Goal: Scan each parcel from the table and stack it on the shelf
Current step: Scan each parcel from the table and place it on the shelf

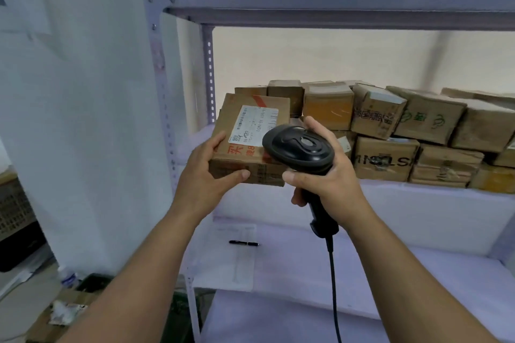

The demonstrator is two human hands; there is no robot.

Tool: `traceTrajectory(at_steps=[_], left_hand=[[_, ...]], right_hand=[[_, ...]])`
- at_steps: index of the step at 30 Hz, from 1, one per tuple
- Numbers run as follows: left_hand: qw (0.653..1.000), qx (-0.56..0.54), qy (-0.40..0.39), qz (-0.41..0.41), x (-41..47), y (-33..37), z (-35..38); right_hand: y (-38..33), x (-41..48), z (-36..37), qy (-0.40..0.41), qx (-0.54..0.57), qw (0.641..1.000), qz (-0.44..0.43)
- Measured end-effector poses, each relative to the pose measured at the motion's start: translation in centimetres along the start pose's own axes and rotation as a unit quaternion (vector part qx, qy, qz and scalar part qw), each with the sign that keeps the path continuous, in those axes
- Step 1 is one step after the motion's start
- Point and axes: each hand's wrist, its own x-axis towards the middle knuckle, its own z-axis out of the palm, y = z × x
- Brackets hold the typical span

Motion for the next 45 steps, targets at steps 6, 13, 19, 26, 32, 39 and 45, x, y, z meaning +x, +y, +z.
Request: traceTrajectory(at_steps=[6, 13, 19, 26, 32, 39, 45], left_hand=[[0.999, -0.02, 0.012, 0.022, 7.8, -1.7, -0.4], [0.999, -0.006, -0.049, 0.022, 14.0, -2.9, 1.9], [0.995, 0.043, -0.086, 0.032, 16.5, -2.8, 4.6], [0.988, 0.127, -0.083, 0.032, 17.6, -3.6, 7.3], [0.992, 0.099, -0.076, 0.016, 17.7, -3.6, 7.6], [0.994, 0.094, -0.051, 0.004, 16.8, -3.4, 7.5], [0.994, 0.094, 0.043, 0.037, 15.6, -2.0, 7.4]], right_hand=[[1.2, 3.0, 0.1, 0.05, -0.008, 0.999, 0.006], [4.1, 2.9, -1.4, 0.115, -0.034, 0.992, 0.035], [5.3, 2.2, -1.9, 0.153, -0.041, 0.986, 0.059], [5.7, 1.3, -2.4, 0.178, -0.058, 0.98, 0.069], [5.5, 0.5, -2.8, 0.186, -0.064, 0.978, 0.071], [5.1, -0.5, -3.4, 0.183, -0.079, 0.978, 0.067], [3.9, -1.9, -4.9, 0.184, -0.087, 0.977, 0.058]])
